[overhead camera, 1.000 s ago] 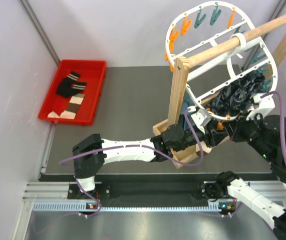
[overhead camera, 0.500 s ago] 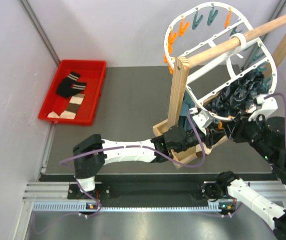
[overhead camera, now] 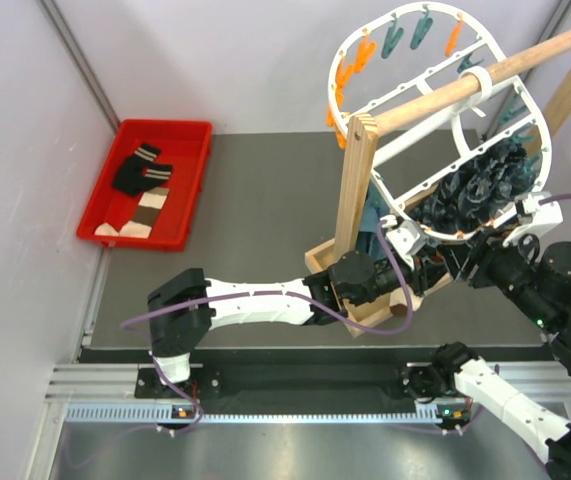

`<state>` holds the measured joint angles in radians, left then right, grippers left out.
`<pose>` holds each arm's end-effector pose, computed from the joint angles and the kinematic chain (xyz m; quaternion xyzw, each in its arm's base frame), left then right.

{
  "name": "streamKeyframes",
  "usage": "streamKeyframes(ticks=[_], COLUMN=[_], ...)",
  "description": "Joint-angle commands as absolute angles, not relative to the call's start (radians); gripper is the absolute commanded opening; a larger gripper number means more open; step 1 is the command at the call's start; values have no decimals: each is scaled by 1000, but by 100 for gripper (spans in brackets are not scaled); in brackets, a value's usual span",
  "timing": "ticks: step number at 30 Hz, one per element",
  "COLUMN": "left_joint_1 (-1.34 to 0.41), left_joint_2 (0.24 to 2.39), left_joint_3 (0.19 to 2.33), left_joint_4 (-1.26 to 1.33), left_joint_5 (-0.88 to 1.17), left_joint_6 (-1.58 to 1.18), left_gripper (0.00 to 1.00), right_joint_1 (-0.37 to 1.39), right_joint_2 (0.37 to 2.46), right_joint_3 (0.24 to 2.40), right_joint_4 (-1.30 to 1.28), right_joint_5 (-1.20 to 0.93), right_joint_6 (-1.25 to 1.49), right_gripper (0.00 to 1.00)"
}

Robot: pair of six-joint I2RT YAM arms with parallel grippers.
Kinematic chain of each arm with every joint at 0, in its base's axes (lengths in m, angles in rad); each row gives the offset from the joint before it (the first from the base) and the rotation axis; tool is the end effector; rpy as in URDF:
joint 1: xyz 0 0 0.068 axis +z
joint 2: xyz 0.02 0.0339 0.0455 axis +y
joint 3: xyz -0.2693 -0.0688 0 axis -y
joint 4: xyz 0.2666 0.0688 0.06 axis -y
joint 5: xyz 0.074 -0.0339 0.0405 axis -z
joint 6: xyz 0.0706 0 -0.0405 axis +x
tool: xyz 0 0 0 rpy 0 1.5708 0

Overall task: Clip the socks to the hanger
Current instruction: Open the clamp at the hanger.

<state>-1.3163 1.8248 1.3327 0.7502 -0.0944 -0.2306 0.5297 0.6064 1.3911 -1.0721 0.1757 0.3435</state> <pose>0.1299 -0.4730 0.3379 0.2829 0.5412 -0.5322 0.5863 0.0775 0.0311 0.4571 -0.0219 0.7994 0.1884 0.5700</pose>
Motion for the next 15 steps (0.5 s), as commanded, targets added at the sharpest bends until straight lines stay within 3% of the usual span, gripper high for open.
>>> streamKeyframes(ticks=[1,15], left_joint_1=[-1319,-1327], left_joint_2=[1830,1830], left_joint_3=[1373,1381], left_joint_4=[761,749], left_joint_5=[-94,-91], left_joint_6=[-238,-242], left_gripper=[0,0], right_joint_1=[540,540], right_joint_2=[623,638], right_joint_3=[1370,1327], right_joint_4=[-1009,-963], right_joint_5=[153,210], right_joint_6=[344,347], right_gripper=[50,42])
